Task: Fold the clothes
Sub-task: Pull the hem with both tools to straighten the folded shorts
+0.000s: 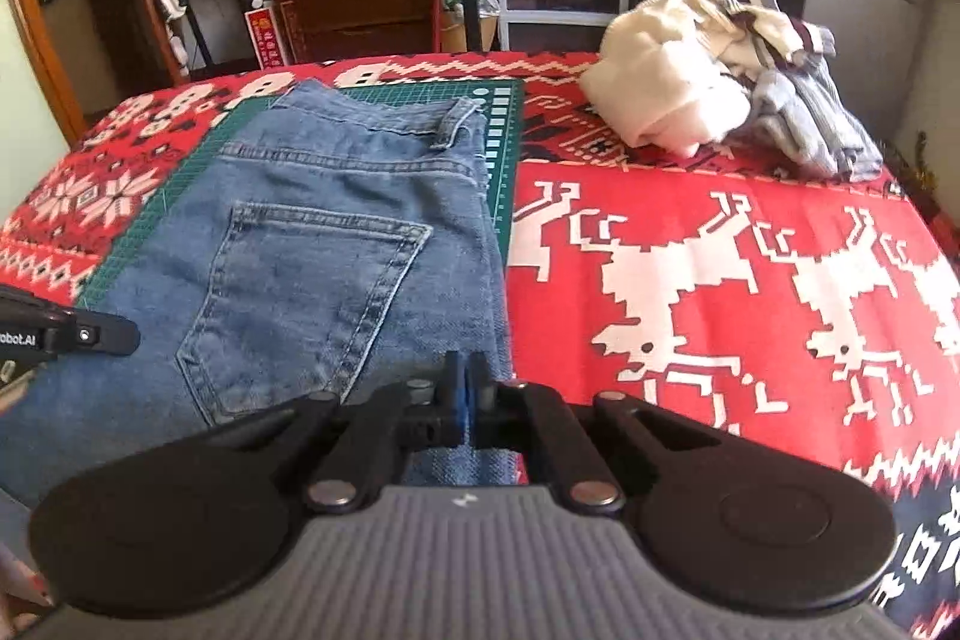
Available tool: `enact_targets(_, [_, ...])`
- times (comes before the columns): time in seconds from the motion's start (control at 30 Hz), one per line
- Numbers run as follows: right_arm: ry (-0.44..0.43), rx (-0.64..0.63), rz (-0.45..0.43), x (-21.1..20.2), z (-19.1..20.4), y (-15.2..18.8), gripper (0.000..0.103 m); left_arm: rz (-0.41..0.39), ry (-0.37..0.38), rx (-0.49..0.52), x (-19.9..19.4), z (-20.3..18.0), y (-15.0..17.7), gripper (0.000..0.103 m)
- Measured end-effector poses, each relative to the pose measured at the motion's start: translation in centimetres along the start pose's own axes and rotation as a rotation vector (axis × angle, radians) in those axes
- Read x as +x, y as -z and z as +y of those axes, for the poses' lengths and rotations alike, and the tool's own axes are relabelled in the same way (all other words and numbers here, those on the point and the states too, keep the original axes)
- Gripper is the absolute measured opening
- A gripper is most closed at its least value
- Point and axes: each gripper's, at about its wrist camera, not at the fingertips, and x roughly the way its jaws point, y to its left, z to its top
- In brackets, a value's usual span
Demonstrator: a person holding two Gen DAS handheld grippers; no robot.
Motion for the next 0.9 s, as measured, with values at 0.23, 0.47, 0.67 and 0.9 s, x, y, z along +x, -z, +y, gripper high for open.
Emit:
enact_targets(0.23, [-0.057,-0.041,-0.024,0.1,1.8,-0.6,0.003,-0.022,0.002,-0.039,0.9,0.6,-2.0,0.006])
enact_targets(0.47, [-0.017,-0.019,-0.003,0.6,0.8,-0.5,0.000,-0.021,0.016,-0.058,1.1,0.9,-3.1,0.003])
enact_targets(0.67, [-0.072,-0.001,-0.039,0.7,1.8,-2.9,0.004,-0.021,0.028,-0.074,1.2,1.2,-4.0,0.006])
enact_targets(0.9, [-0.078,-0.007,-0.006,3.8,2.1,-3.2,0.000,0.008,0.022,-0.046,4.0,0.3,-5.2,0.005])
